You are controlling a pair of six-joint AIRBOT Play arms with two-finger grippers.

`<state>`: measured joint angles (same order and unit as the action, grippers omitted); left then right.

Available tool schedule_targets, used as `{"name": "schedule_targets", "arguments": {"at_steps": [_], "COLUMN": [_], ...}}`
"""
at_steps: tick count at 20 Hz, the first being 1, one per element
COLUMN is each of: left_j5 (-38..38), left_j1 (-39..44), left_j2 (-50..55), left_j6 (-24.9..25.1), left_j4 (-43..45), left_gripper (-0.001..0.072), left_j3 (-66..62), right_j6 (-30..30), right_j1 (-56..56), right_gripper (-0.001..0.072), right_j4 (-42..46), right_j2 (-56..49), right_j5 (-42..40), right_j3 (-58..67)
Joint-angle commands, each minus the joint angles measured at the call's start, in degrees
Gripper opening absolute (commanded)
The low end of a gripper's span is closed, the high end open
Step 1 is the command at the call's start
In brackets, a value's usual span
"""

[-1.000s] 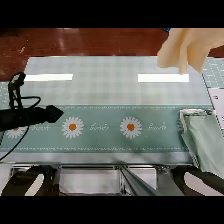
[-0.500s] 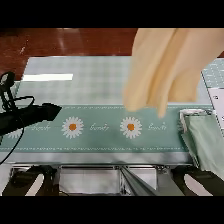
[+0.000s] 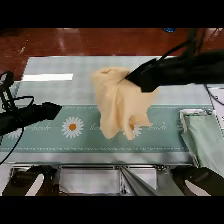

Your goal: Fold the shirts.

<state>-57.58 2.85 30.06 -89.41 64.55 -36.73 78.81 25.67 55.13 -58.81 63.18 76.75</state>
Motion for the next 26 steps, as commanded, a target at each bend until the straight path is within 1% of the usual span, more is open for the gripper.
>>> {"name": "schedule_targets", "arguments": {"at_steps": [1, 5, 7, 8, 9, 10, 12, 13, 14, 15, 16, 17, 18, 19, 20, 21, 22, 24, 26], "left_j5": [-0.02, 0.61, 1.51, 1.51, 1.53, 1.53, 1.46, 1.51, 1.60, 1.68, 1.53, 0.52, -1.05, -3.19, -4.87, -6.10, -6.10, -5.25, -1.18], "left_j1": [0.52, 3.98, 4.79, 4.76, 4.48, 4.42, 3.39, 1.62, -1.51, -5.44, -10.23, -14.69, -17.35, -18.03, -17.05, -14.69, -11.47, -3.76, 3.63], "left_j2": [0.02, 0.04, 0.04, 0.11, 0.33, 0.90, 1.99, 2.32, 2.58, 2.99, 3.82, 5.40, 7.58, 10.38, 13.20, 16.06, 18.64, 23.43, 26.77], "left_j6": [0.20, 0.17, 0.17, 0.17, 0.13, 0.15, 0.20, 0.17, 0.17, 0.13, 0.15, 0.28, 2.86, 8.41, 13.27, 16.90, 18.47, 18.86, 18.84], "left_j4": [-2.86, -3.54, -3.54, -3.52, -3.54, -3.54, -2.82, -1.95, -1.51, -1.62, -3.54, -7.58, -12.96, -19.21, -24.04, -27.43, -28.65, -28.65, -29.05], "left_gripper": [0.0507, 0.0507, 0.0507, 0.0507, 0.0507, 0.0507, 0.0507, 0.0507, 0.0507, 0.0506, 0.0506, 0.0506, 0.0506, 0.0507, 0.0506, 0.0507, 0.0506, 0.0506, 0.0506], "left_j3": [0.68, 4.26, 6.69, 7.58, 8.02, 7.98, 7.23, 6.43, 5.49, 4.90, 4.81, 5.35, 6.54, 8.37, 10.45, 12.83, 14.58, 15.74, 15.50], "right_j6": [3.74, 5.90, 6.56, 6.73, 7.58, 7.56, 6.51, 5.95, 5.35, 5.01, 5.09, 5.77, 6.84, 7.48, 7.54, 7.54, 7.30, 6.01, 5.11], "right_j1": [5.20, 9.81, 10.99, 10.93, 10.36, 9.42, 4.33, 0.59, -4.09, -8.79, -14.10, -18.71, -23.08, -26.51, -29.59, -31.52, -32.57, -32.72, -32.37], "right_gripper": [0.0026, 0.0026, 0.0027, 0.0095, 0.0312, 0.0416, 0.0408, 0.0408, 0.0408, 0.0408, 0.0408, 0.0408, 0.0408, 0.0408, 0.0408, 0.0408, 0.0408, 0.0408, 0.0408], "right_j4": [0.35, 0.02, -2.10, -4.11, -5.42, -5.75, -4.76, -4.46, -3.69, -2.36, 0.20, 3.82, 7.56, 9.77, 10.05, 9.60, 9.33, 9.18, 7.06], "right_j2": [-3.06, -15.13, -21.90, -24.70, -26.91, -27.87, -26.88, -25.49, -23.15, -20.33, -16.96, -14.32, -11.82, -9.86, -8.13, -6.78, -5.46, -3.69, -3.02], "right_j5": [-6.78, -9.75, -12.39, -12.92, -12.87, -12.24, -7.08, -3.65, -0.68, 0.33, 0.66, 1.46, 1.95, 1.92, 2.01, 2.08, 2.03, 1.68, 0.28], "right_j3": [-7.58, -9.62, -9.62, -9.62, -9.60, -9.53, -7.43, -5.73, -4.02, -3.32, -3.32, -3.45, -4.70, -7.13, -10.78, -14.80, -19.37, -26.97, -32.30]}}
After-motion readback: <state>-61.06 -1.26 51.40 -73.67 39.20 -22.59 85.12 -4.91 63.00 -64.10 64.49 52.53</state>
